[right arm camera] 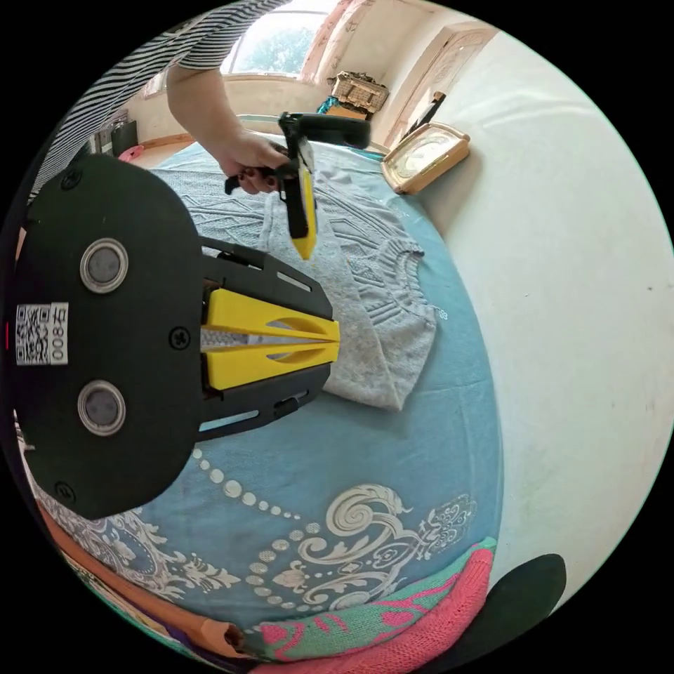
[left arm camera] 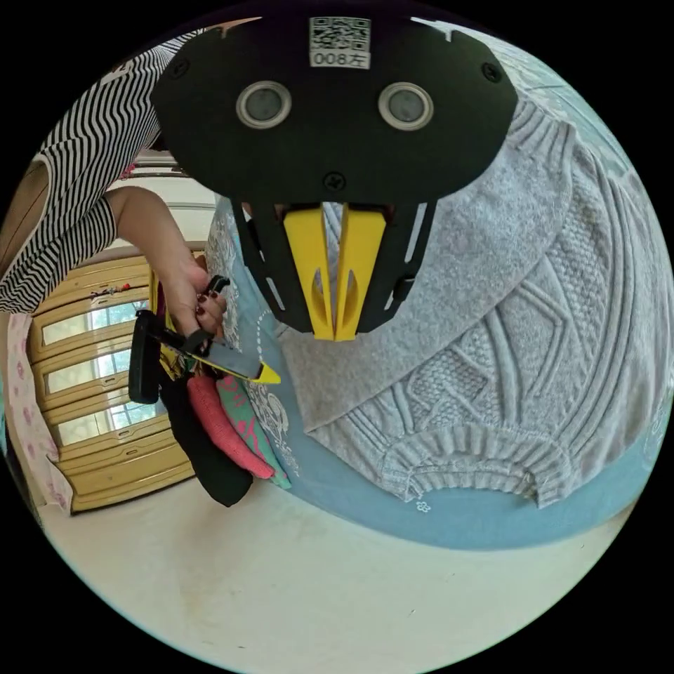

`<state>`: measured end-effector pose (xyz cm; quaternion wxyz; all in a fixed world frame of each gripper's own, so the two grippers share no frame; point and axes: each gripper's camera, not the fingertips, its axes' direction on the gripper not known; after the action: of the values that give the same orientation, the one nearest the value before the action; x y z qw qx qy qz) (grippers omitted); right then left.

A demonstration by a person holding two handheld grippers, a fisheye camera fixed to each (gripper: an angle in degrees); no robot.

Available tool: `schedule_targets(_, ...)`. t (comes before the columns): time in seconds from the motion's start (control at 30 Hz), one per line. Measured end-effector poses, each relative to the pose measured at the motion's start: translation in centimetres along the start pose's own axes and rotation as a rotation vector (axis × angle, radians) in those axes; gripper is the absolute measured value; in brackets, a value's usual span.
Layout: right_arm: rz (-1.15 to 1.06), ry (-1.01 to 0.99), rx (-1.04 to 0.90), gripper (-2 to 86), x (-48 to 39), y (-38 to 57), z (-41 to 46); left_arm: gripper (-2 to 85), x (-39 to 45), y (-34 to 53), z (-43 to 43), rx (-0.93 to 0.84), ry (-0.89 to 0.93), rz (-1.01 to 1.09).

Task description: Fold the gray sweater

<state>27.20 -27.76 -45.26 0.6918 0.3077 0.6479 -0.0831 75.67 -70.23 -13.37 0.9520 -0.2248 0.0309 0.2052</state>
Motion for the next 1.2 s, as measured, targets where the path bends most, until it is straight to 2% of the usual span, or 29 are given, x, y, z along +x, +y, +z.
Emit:
schedule_targets(0.1, 0.018, 0.06, -0.009, 0.0, 1.8, -4.0, 2.8, 0.0, -2.4, 3.9, -0.2, -0.044, -0.051, -0.101)
schedule_targets(0.13, 0.011, 0.093, -0.092, 0.0, 2.4, -5.4, 5.4, 0.0, -3.1, 5.2, -0.6, -0.001, -0.004, -0.116)
schedule_targets(0.2, 0.036, 0.02, -0.075, 0.0, 2.6, -6.6, 5.6, 0.0, -3.7, 6.8, -1.4, 0.015, -0.006, -0.157)
schedule_targets(0.3, -0.043, 0.042, -0.054, 0.0, -0.7, -6.9, 3.9, 0.0, -3.7, 10.3, -4.9, 0.143, -0.089, -0.185)
schedule_targets(0.37, -0.127, -0.026, -0.062, 0.0, -4.3, -5.6, 4.0, 0.1, -4.7, 13.7, -7.3, 0.204, -0.168, -0.253)
schedule_targets(0.43, -0.179, -0.064, -0.168, 0.0, -6.9, -4.6, 6.8, 0.1, -6.3, 16.1, -8.1, 0.196, -0.223, -0.321)
schedule_targets(0.5, -0.225, -0.039, -0.318, 0.0, -9.1, -3.5, 11.0, 0.1, -8.2, 18.2, -8.2, 0.187, -0.157, -0.376)
schedule_targets(0.53, -0.235, -0.007, -0.276, 0.1, -10.1, -3.3, 11.6, 0.2, -9.3, 19.6, -8.9, 0.224, -0.072, -0.442)
schedule_targets(0.63, -0.258, 0.037, -0.291, 0.0, -12.5, -5.2, 11.7, 0.4, -10.3, 23.7, -11.8, 0.356, -0.007, -0.534)
schedule_targets(0.7, -0.284, -0.039, -0.238, 0.0, -14.5, -6.3, 11.2, 0.7, -11.4, 27.0, -14.0, 0.46, 0.023, -0.609)
schedule_targets(0.77, -0.352, -0.118, -0.252, 0.0, -18.3, -7.5, 12.6, 1.6, -13.3, 32.2, -17.4, 0.612, 0.009, -0.725)
schedule_targets(0.97, -0.523, -0.198, -0.327, 0.0, -28.4, -10.0, 19.7, 5.5, -17.8, 41.8, -26.3, 0.882, -0.144, -0.944)
schedule_targets(1.1, -0.577, -0.165, -0.38, 0.1, -32.1, -10.9, 24.8, 7.3, -20.8, 45.0, -29.7, 0.944, -0.182, -1.059)
schedule_targets(1.2, -0.599, -0.126, -0.471, 0.1, -33.2, -10.5, 29.4, 7.4, -23.1, 46.7, -30.4, 0.956, -0.112, -1.141)
